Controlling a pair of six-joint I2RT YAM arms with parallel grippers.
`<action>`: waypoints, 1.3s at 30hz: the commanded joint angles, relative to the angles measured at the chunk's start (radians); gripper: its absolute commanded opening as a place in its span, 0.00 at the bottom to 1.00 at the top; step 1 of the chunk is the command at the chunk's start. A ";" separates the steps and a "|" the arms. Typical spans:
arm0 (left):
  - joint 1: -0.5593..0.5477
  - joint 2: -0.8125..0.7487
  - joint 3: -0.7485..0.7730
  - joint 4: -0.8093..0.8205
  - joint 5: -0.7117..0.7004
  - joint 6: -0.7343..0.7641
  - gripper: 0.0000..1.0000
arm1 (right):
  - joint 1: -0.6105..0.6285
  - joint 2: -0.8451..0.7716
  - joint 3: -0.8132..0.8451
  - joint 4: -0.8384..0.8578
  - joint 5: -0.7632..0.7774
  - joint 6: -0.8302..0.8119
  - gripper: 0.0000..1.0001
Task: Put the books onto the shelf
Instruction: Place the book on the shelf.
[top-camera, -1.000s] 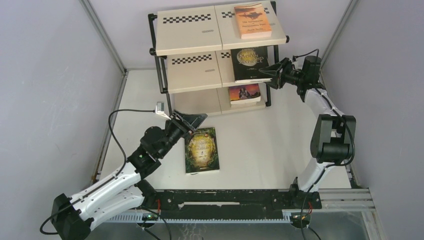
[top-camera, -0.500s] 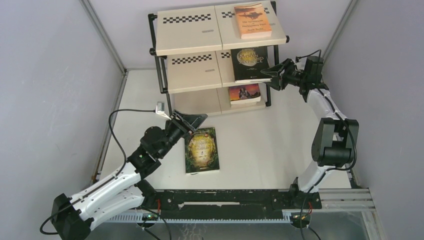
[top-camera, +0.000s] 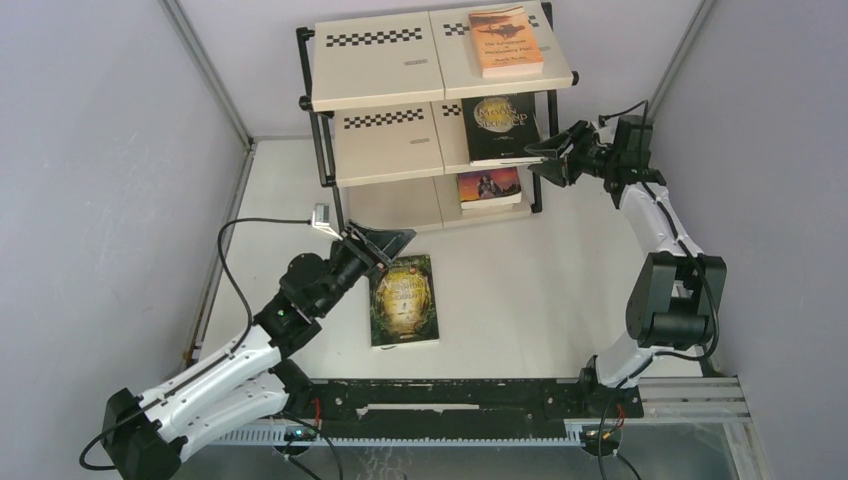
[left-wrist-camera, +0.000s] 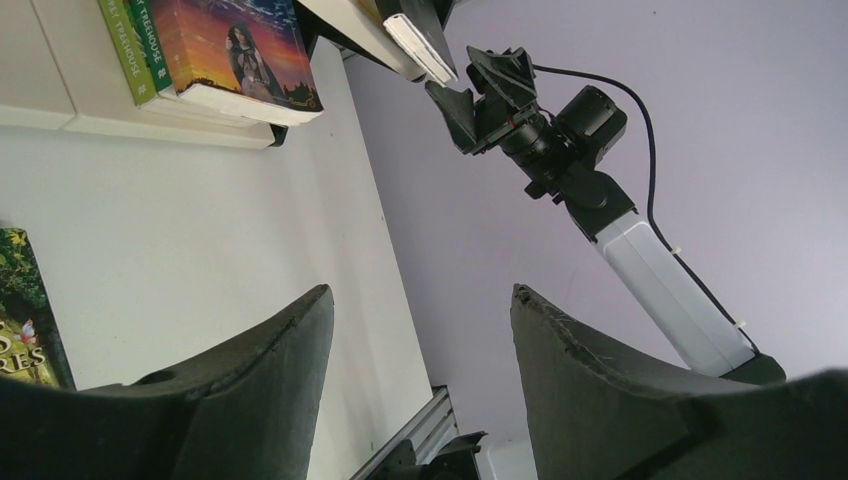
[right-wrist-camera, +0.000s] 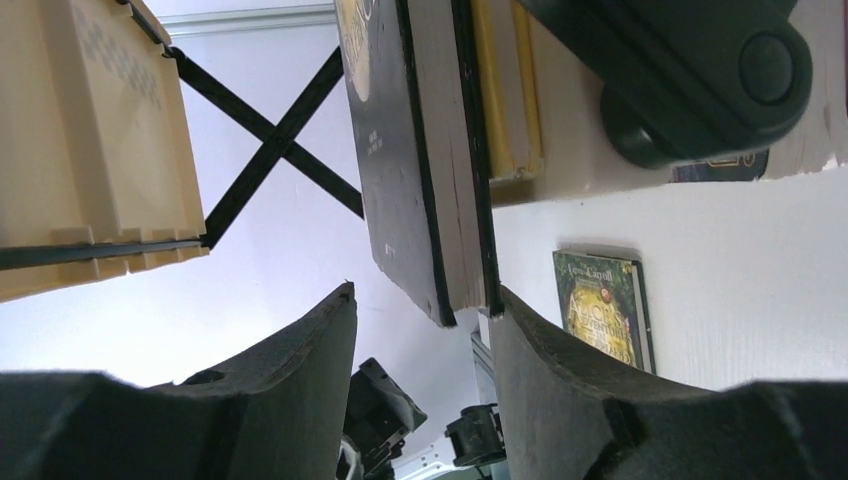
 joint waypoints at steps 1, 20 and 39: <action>0.004 -0.029 0.010 0.020 0.023 0.001 0.70 | -0.005 -0.077 -0.020 -0.026 0.034 -0.055 0.58; 0.005 -0.077 -0.005 -0.021 0.034 0.003 0.70 | 0.102 -0.237 -0.094 -0.136 0.222 -0.183 0.42; 0.005 -0.107 -0.015 -0.079 0.020 0.019 0.75 | 0.229 -0.152 -0.021 -0.091 0.344 -0.225 0.00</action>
